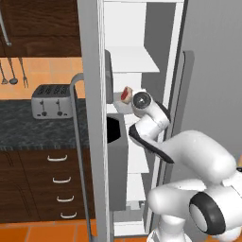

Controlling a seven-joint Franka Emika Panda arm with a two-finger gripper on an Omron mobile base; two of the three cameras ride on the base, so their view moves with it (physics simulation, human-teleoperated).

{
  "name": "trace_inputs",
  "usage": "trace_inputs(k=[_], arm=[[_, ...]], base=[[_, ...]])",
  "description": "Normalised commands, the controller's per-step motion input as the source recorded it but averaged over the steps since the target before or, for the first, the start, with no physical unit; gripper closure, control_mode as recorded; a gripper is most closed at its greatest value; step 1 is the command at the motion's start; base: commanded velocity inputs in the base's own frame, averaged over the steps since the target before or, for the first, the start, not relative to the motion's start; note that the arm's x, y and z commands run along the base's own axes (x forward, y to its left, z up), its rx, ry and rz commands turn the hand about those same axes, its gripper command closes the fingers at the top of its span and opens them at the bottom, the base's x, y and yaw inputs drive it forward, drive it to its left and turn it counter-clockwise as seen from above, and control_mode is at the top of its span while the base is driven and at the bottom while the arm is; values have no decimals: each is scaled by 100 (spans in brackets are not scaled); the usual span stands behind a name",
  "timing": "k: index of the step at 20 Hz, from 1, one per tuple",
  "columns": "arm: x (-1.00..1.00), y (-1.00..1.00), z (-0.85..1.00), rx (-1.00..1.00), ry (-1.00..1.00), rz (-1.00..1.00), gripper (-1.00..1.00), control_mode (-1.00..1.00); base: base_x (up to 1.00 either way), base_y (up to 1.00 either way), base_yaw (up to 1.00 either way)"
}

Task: Take the meat container that has the steak and place it on the second highest rack of the freezer. Then take the vegetable container that has the lemon and potato and place it on the highest rack of the freezer.

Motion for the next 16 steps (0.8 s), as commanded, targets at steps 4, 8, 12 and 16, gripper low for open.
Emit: trace_inputs(k=[4,8,12,16], arm=[[-100,0,63,0,-2,0,-100,-100],[-100,-1,7,-1,-1,2,-100,-100],[-100,-29,1,0,-8,0,-100,-100],[-100,-24,27,0,-4,0,-100,-100]], base=[[0,0,0],[0,0,0],[0,0,0],[0,0,0]])
